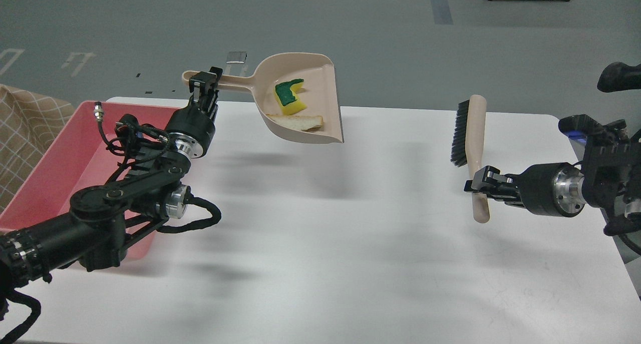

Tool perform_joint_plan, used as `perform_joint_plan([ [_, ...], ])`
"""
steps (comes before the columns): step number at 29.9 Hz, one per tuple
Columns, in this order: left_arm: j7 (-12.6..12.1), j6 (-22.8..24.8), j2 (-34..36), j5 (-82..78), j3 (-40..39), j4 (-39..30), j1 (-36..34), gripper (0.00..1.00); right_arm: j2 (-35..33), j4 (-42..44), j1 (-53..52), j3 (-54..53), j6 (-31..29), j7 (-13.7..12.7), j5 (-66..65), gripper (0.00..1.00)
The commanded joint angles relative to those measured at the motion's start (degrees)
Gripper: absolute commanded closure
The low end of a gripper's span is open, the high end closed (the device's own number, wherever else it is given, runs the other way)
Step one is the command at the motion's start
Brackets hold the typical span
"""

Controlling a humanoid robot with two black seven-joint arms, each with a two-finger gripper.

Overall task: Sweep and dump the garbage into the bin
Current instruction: 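Lift the dustpan with the left gripper and carry it over the pink bin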

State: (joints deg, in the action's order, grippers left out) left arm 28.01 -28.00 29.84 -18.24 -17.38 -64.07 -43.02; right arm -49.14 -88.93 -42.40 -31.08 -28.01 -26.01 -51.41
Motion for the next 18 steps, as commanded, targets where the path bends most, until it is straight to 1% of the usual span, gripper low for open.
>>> perform_joint_plan([
  [1, 0.0, 0.0, 4.8, 1.1, 0.1, -2.1, -1.3, 1.0, 0.3, 0.2, 0.2, 0.1, 0.0, 0.0, -0.1, 0.98],
  [6, 0.0, 0.0, 11.0, 1.1, 0.2, -3.9, -1.5, 1.0, 0.7, 0.4, 0.3, 0.1, 0.0, 0.0, -0.1, 0.98],
  [8, 0.0, 0.0, 14.9, 1.1, 0.1, -5.5, -1.4, 1.0, 0.8, 0.5, 0.3, 0.1, 0.0, 0.0, -0.1, 0.97],
  [13, 0.0, 0.0, 21.8, 1.0, 0.0, -8.6, -0.7, 1.0, 1.0, 0.7, 0.3, 0.1, 0.0, 0.0, -0.1, 0.97],
  [18, 0.0, 4.3, 27.9, 1.1, -0.1, -9.8, -0.5, 1.0, 1.0, 0.8, 0.3, 0.1, 0.0, 0.0, -0.2, 0.97],
])
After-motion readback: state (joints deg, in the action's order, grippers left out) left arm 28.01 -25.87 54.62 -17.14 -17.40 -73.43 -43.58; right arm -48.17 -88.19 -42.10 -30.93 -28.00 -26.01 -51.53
